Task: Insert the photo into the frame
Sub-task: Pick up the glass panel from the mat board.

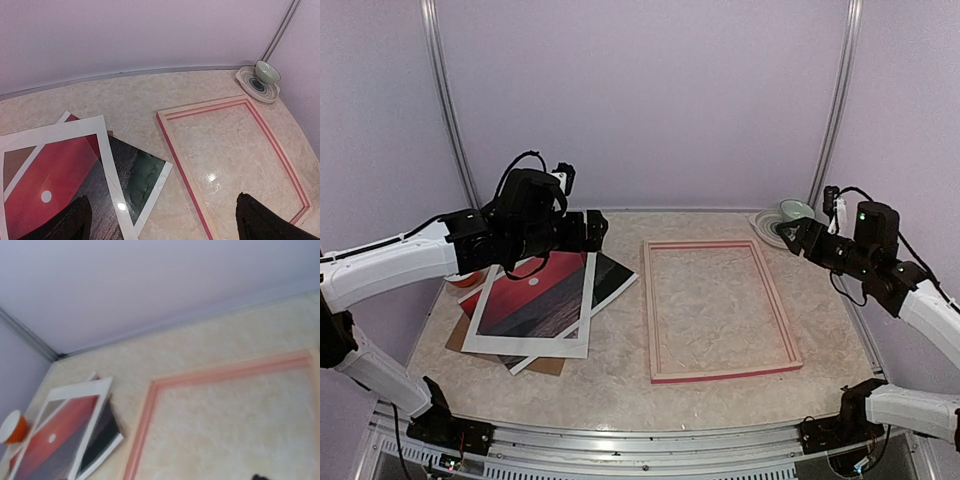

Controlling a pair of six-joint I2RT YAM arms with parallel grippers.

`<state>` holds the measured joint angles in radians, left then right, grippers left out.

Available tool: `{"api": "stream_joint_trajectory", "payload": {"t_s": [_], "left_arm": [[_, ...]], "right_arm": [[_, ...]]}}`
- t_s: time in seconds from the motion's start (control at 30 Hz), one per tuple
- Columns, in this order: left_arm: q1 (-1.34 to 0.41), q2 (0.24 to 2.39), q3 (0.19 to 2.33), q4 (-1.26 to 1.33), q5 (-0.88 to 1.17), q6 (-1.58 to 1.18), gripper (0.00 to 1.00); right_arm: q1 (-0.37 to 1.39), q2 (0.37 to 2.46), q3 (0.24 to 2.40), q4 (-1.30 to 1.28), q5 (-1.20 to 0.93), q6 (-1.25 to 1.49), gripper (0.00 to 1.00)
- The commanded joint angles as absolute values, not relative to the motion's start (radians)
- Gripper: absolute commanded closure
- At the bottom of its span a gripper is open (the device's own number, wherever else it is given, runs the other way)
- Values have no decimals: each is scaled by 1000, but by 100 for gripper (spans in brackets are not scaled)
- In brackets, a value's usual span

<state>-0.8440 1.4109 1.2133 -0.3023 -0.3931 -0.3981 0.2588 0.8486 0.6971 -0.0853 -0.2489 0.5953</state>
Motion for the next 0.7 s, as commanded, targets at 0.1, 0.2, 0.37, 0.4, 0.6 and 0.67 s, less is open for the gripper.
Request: {"api": "stream_joint_trajectory", "payload": {"t_s": [0.1,0.2,0.37,0.4,0.6,0.67], "left_arm": [[-855,1359,1083,-286,-402,-413,1],[-856,1296,957,-224,-423,-455,1],[-853,1173,776,-137,-434,-484,1],[-852,1156,743,-122,-444,-490,1],[-849,1071,645,-81,-470,-559,1],[-848,1069,624,-60,-466,-582,1]], "right_arm": [[264,972,801,-344,-47,561,38],[267,956,788,-353,-11,555,31],[268,990,799,-372,-36,551,1],[275,1011,801,-366,-63,546,1],[447,1176,859,-333,-48,538,1],[516,1245,907,-330,-34,537,1]]}}
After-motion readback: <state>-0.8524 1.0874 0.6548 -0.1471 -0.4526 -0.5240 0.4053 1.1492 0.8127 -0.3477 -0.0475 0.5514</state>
